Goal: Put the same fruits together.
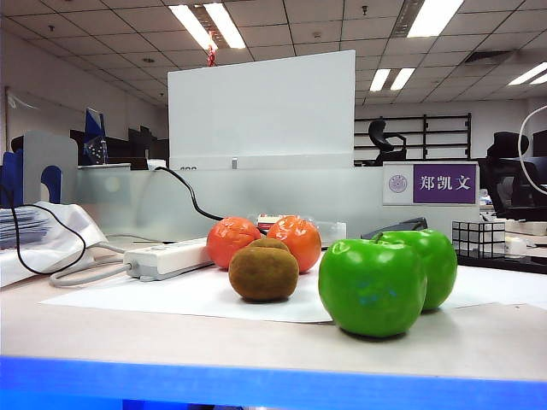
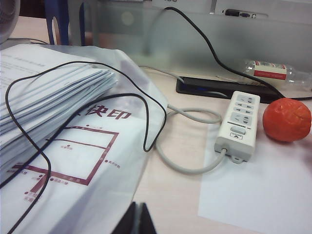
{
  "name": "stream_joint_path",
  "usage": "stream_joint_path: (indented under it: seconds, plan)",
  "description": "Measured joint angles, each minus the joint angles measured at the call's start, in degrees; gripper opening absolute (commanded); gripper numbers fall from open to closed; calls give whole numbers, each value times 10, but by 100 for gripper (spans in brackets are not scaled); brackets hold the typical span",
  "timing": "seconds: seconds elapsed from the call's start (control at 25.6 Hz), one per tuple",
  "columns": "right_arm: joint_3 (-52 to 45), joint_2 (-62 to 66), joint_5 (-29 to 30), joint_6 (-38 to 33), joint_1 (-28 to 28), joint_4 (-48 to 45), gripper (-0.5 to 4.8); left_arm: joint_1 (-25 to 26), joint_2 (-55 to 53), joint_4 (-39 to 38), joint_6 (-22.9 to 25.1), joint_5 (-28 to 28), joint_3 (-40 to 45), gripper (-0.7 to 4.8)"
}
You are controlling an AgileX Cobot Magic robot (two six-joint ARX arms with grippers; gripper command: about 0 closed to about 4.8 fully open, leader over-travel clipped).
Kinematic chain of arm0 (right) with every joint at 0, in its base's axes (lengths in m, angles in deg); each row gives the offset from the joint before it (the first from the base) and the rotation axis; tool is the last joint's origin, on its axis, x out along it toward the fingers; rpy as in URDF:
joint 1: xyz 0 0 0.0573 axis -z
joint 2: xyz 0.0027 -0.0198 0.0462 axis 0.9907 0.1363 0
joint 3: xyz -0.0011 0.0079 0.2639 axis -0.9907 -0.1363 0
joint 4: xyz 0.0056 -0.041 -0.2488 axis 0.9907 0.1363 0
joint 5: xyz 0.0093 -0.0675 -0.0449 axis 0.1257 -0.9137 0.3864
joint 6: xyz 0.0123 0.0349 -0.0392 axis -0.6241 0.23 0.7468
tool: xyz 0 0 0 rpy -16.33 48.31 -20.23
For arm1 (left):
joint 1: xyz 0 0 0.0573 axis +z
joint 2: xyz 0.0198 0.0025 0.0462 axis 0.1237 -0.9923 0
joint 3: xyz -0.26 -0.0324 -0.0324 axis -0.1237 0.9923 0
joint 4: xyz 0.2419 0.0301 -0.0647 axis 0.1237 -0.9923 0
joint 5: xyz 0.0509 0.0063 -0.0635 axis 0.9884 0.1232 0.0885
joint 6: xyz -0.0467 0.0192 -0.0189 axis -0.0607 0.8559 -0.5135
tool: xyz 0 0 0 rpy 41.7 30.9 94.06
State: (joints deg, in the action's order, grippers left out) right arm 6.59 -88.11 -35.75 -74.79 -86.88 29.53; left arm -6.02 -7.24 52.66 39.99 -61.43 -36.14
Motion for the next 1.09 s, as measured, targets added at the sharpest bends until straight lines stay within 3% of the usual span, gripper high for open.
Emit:
stream_joint_path:
  seconds: [0.27,1.09]
  plan:
    - [0,0,-2,0,83,15,-8,0,0,0,0,0,0,-2]
    - [0,0,-1,-3,86,3,-8,0,0,0,0,0,0,-2]
